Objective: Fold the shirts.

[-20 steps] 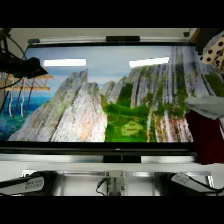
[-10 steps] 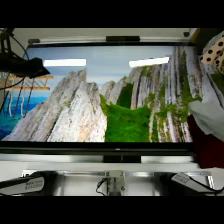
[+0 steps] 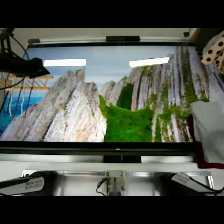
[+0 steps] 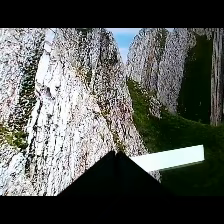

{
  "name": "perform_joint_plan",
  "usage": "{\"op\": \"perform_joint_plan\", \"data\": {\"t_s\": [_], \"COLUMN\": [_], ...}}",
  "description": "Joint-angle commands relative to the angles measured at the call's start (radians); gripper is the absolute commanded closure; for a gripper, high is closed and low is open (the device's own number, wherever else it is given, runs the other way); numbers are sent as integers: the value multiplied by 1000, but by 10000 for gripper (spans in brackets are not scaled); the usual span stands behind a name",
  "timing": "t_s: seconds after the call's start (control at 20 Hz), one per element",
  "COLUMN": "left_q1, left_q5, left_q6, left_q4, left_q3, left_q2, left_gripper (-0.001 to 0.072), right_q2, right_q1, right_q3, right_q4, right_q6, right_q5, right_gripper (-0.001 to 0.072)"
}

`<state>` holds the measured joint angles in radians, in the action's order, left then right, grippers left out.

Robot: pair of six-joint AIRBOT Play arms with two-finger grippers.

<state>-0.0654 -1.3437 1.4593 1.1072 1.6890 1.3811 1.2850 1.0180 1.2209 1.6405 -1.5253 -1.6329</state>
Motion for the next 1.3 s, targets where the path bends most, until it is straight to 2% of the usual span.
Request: {"op": "perform_joint_plan", "data": {"t_s": [0.0,0.05,0.15,0.25,0.35,0.4,0.45,0.5,0.6,0.75,0.85,1.25], "left_q1": [6,20,83,175,236,257,273,283,297,296,296,296], "left_q5": [0,-3,-23,-91,-180,-224,-272,-334,-335,-156,-73,-18], "left_q6": [-1,0,32,81,84,101,158,186,167,179,189,188], "left_q4": [18,76,320,569,631,622,621,621,602,478,467,467], "left_q3": [5,17,65,132,153,153,153,150,71,-162,-250,-254], "left_q2": [2,4,16,52,104,136,166,195,180,55,14,23], "left_gripper": [677,677,677,678,674,535,133,-9,-10,-9,-10,-11], "right_q2": [-1,-1,-1,-1,5,25,55,90,129,95,97,97], "right_q1": [-8,-32,-146,-336,-588,-705,-798,-874,-955,-985,-985,-984], "right_q3": [88,163,337,449,469,464,452,433,351,186,171,171], "right_q4": [-45,-126,-277,-299,-255,-225,-216,-221,-222,-222,-225,-222], "right_q6": [26,54,101,105,93,55,13,0,-14,-50,-50,-49], "right_q5": [88,142,293,400,407,362,297,201,70,103,107,108], "right_gripper": [256,257,257,257,256,222,108,102,103,104,104,104]}}
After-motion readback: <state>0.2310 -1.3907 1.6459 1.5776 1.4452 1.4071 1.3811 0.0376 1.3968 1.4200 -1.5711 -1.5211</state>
